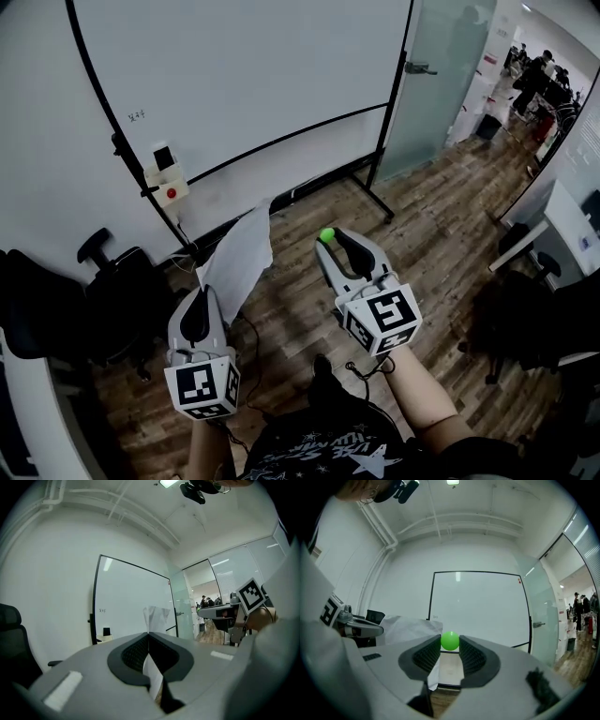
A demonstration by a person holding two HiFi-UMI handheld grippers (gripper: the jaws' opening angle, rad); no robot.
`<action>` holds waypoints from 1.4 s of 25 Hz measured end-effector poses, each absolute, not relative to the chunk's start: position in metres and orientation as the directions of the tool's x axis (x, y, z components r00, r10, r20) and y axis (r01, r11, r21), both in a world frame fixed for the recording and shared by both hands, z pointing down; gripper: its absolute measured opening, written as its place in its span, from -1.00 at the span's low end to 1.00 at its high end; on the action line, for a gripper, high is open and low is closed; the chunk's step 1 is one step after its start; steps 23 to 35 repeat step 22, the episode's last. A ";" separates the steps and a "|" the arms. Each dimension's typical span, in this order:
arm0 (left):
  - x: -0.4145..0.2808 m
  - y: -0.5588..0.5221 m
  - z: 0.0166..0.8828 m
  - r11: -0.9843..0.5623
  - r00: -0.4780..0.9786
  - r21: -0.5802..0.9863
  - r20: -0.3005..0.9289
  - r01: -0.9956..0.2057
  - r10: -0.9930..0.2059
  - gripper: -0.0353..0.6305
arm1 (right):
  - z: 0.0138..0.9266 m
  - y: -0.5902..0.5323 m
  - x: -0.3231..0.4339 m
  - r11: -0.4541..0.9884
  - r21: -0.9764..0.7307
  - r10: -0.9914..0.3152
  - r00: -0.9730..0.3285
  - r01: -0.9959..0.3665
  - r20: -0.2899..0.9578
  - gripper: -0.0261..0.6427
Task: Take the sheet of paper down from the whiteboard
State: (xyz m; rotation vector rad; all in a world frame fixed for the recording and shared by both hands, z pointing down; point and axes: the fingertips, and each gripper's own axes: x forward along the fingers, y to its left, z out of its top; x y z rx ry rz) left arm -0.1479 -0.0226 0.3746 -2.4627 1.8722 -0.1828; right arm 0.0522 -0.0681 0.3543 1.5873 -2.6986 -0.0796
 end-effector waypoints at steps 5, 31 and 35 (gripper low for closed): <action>-0.163 0.022 0.377 -0.269 0.264 -0.086 0.069 -0.959 -0.962 -0.87 | 0.358 -0.026 0.042 0.477 0.059 -0.878 -0.478 -0.877 -0.004 -0.53; -0.199 0.118 0.391 -0.262 0.256 -0.058 0.090 -0.963 -0.962 -0.87 | 0.371 0.073 -0.008 0.527 0.099 -0.850 -0.524 -0.844 0.056 -0.53; -0.199 0.118 0.391 -0.262 0.256 -0.058 0.090 -0.963 -0.962 -0.87 | 0.371 0.073 -0.008 0.527 0.099 -0.850 -0.524 -0.844 0.056 -0.53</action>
